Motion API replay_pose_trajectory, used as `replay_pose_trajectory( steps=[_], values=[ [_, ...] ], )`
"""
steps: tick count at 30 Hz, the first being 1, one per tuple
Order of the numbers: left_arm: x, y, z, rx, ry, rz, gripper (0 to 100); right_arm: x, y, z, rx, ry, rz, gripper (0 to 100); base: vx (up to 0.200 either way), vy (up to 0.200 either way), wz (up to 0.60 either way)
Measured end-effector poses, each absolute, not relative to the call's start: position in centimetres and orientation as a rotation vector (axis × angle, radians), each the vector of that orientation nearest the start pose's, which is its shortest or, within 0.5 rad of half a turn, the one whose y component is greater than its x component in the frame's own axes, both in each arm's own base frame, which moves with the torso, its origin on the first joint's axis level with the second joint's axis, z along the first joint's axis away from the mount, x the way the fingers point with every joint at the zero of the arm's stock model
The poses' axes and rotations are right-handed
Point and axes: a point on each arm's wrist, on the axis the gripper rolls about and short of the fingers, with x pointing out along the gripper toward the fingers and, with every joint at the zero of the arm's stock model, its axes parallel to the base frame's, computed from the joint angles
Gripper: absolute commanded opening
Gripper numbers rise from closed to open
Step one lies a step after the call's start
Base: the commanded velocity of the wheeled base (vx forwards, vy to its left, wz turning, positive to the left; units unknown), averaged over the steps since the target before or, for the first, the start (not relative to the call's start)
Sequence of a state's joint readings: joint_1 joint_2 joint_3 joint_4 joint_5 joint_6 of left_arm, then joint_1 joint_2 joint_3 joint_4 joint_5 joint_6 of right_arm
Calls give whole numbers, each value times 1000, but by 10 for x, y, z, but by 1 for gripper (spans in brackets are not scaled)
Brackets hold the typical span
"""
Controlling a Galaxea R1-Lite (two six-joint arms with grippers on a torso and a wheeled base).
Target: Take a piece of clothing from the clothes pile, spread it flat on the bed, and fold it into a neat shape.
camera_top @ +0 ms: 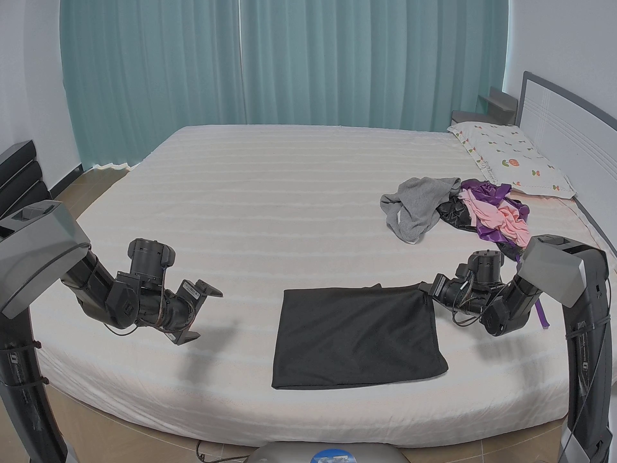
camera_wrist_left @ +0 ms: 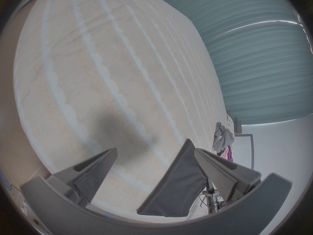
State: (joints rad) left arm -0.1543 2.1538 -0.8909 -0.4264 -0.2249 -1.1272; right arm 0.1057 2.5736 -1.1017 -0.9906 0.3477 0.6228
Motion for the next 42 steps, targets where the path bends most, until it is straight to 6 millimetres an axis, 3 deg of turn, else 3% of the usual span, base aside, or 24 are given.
replay_pose_trajectory(
  steps=[4, 5, 15, 31, 35, 42],
  values=[
    [353, -61, 31, -1073, 953, 156, 100, 432, 53, -53, 659, 605, 280, 0, 0, 0, 0],
    [353, -61, 31, -1073, 952, 156, 100, 432, 53, -53, 658, 606, 281, 100, 0, 0, 0],
    [354, -62, 30, -1071, 953, 154, 100, 427, 51, -51, 672, 588, 285, 100, 0, 0, 0],
    [354, -73, 33, -1063, 961, 124, 100, 362, 36, -28, 802, 644, 225, 100, -75, 0, 0],
    [356, -80, 35, -1061, 960, 104, 100, 353, 34, -29, 811, 649, 216, 100, 0, 0, 0],
    [365, -87, 39, -1088, 940, 90, 100, 349, 33, -33, 821, 661, 207, 100, 0, -200, 0]
  ],
)
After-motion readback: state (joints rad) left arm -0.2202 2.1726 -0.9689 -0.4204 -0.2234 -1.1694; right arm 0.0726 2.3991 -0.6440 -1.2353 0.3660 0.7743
